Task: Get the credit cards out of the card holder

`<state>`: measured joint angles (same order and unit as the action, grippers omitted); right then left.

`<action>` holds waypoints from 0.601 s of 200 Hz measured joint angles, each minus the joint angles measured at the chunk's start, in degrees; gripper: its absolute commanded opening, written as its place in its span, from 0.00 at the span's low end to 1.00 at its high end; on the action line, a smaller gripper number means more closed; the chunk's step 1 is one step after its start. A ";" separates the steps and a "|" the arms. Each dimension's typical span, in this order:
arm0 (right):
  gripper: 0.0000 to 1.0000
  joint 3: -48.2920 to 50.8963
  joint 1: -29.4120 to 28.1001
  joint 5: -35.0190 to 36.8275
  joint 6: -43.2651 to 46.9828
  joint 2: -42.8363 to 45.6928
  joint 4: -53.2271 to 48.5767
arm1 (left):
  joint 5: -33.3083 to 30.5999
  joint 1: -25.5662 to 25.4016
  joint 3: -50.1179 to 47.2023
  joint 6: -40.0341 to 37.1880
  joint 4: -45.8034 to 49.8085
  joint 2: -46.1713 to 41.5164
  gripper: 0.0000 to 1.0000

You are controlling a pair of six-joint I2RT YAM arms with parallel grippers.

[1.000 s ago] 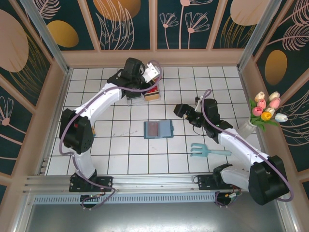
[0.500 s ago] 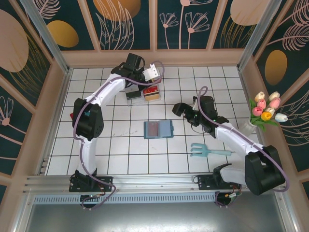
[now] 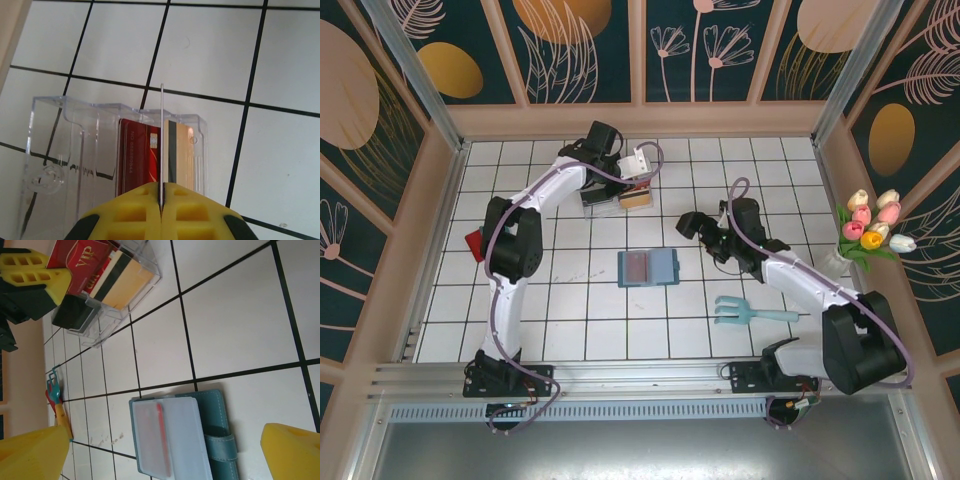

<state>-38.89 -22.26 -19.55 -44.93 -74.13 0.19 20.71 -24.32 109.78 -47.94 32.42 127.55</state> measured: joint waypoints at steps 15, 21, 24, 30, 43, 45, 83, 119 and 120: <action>0.99 0.00 0.00 -0.02 -0.44 -1.05 -0.07 | -0.31 0.02 -0.11 -0.04 -0.11 0.02 0.00; 0.99 0.00 0.00 -0.07 -0.55 -1.36 -0.07 | -0.39 0.07 -0.22 -0.04 -0.46 0.02 0.00; 0.99 0.00 0.00 -0.09 -0.61 -1.46 -0.07 | -0.42 0.07 -0.31 -0.04 -0.74 0.02 0.00; 0.99 0.00 0.00 -0.20 -0.68 -1.60 -0.04 | -0.55 0.07 -0.57 -0.04 -1.25 0.02 0.00; 0.99 0.00 0.00 -0.44 -1.07 -1.62 -0.02 | -0.66 0.07 -1.31 -0.04 -2.03 0.02 0.00; 0.99 0.00 0.00 -0.48 -1.07 -1.62 0.00 | -0.68 0.07 -1.40 -0.07 -2.10 0.02 0.00; 0.99 0.00 0.00 -1.33 -1.97 -1.62 -0.02 | -0.98 0.07 -1.66 -0.07 -2.67 0.04 0.00; 0.99 0.00 -0.02 -1.51 -2.38 -1.62 0.00 | -1.84 0.07 -2.05 -0.07 -3.56 0.04 0.00; 0.99 0.00 -0.02 -1.51 -2.38 -1.62 0.00 | -1.88 0.07 -2.10 -0.09 -3.63 0.04 0.00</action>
<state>-38.89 -22.28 -21.06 -47.31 -75.75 0.19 18.83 -24.25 107.68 -48.03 28.80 127.59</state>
